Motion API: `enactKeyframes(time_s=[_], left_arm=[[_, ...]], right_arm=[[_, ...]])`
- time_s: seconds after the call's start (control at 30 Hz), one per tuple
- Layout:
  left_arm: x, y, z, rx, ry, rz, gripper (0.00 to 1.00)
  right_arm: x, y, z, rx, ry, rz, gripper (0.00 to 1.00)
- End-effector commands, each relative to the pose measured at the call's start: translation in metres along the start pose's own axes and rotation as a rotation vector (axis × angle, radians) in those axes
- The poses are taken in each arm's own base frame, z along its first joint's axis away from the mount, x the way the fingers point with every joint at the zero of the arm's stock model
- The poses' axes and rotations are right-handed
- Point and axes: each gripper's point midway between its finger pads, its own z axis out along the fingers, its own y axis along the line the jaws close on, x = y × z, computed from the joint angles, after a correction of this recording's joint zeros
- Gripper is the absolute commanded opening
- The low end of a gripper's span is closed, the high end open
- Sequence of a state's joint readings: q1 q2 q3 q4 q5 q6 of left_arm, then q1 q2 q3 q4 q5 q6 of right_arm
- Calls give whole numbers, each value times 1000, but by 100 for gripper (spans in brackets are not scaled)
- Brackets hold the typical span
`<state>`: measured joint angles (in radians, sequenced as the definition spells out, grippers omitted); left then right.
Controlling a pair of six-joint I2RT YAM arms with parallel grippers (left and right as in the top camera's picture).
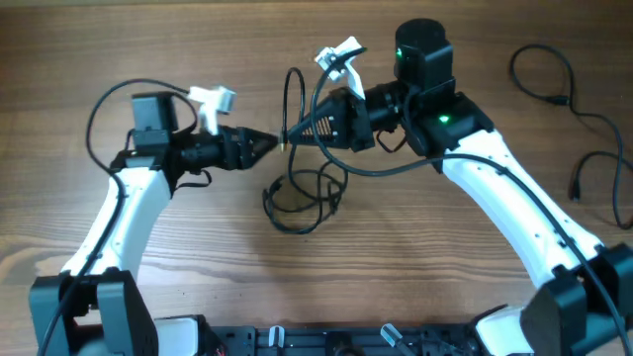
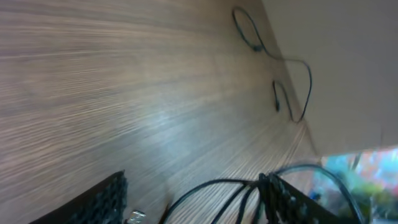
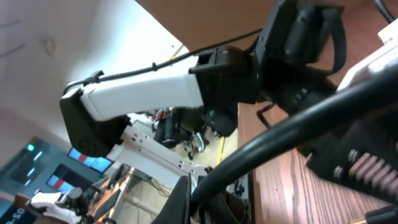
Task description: Untangle cables
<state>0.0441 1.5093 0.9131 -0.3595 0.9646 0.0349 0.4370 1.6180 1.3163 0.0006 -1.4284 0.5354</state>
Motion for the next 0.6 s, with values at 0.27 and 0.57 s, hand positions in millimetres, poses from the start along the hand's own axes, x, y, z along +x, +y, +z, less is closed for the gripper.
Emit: enactKeyframes(time_s=[0.27, 0.57], left_arm=[[-1, -50, -29, 207, -63, 300, 94], [64, -16, 7, -146, 269, 321, 92]], right_arm=[[-9, 7, -7, -25, -2, 44, 4], [-10, 7, -7, -25, -2, 34, 4]])
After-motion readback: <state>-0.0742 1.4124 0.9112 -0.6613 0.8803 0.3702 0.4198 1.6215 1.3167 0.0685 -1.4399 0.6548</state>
